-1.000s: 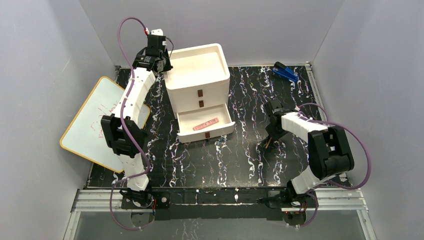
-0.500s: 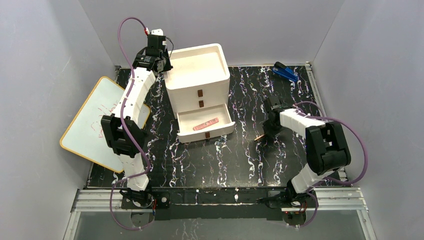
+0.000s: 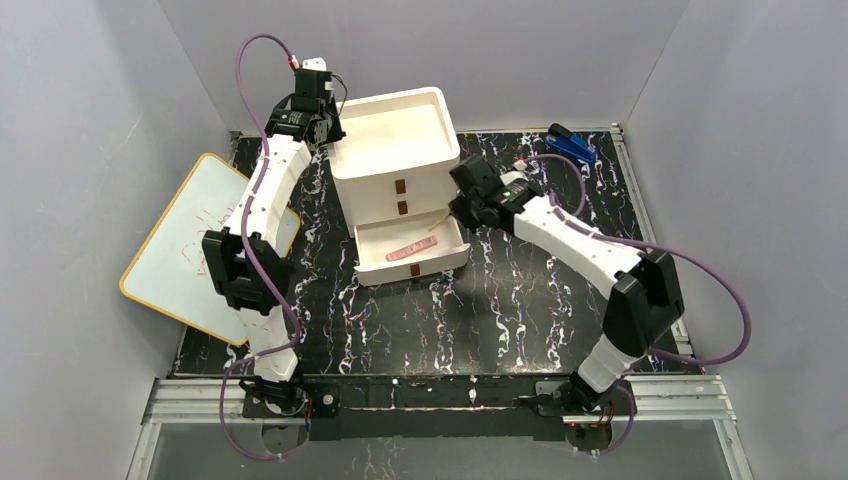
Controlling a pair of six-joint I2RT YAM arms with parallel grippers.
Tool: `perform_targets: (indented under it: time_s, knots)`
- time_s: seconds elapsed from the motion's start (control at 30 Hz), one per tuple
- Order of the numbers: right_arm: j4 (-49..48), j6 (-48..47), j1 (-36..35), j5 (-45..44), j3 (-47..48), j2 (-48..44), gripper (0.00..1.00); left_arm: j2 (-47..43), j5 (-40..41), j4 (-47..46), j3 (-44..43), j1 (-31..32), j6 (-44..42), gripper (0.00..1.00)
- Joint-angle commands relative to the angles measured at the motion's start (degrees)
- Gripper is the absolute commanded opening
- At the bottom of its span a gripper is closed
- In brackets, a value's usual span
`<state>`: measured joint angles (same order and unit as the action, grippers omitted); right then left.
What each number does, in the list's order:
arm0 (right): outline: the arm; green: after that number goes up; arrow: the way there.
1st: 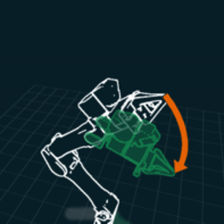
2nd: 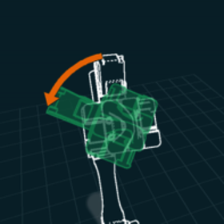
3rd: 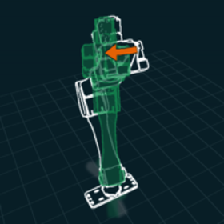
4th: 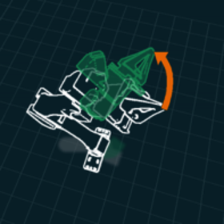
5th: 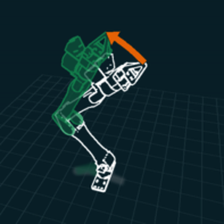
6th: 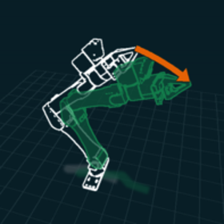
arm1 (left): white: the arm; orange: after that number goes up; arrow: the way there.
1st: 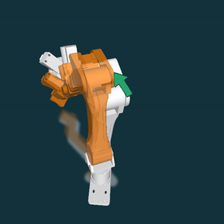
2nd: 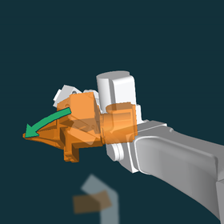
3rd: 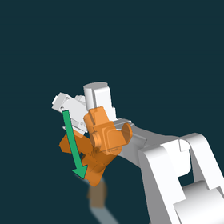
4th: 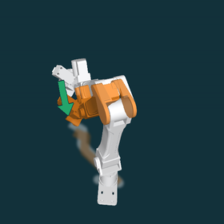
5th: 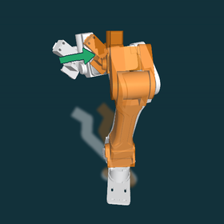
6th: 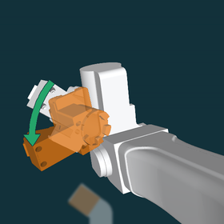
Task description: Organize the makeup
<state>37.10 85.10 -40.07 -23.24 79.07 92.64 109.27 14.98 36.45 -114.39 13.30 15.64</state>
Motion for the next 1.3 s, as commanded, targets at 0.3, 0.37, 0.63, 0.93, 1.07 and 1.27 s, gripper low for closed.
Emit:
perform_targets:
  time_s: [0.3, 0.37, 0.63, 0.93, 1.07, 1.27]
  knots:
    - [-0.12, 23.67, -11.04, 0.71, 12.10, 18.13, 0.01, 1.91, -5.60, 14.88, 6.69, 0.57, -0.47, 0.00]
    - [-0.58, 25.37, -11.61, 1.17, 12.12, 19.72, 0.01, 1.38, -5.62, 14.96, 6.86, 0.59, -0.59, 0.00]
    - [-1.00, 24.95, -11.96, 4.32, 13.75, 25.02, 0.01, 0.15, -5.67, 14.52, 8.33, 0.59, -0.70, 0.00]
    - [-6.12, 19.82, -11.96, 3.57, 13.22, 24.78, 0.51, 0.03, -5.75, 14.60, 7.96, 0.59, -0.61, 0.00]
    - [-7.54, 18.18, -12.18, 1.78, 13.13, 22.74, 0.61, 0.05, -5.50, 14.80, 7.73, 0.58, -0.60, 0.00]
    - [-6.11, 12.73, -13.84, -5.54, 14.65, 15.05, 0.60, 0.59, -4.49, 15.19, 7.15, 0.52, -1.04, 0.00]
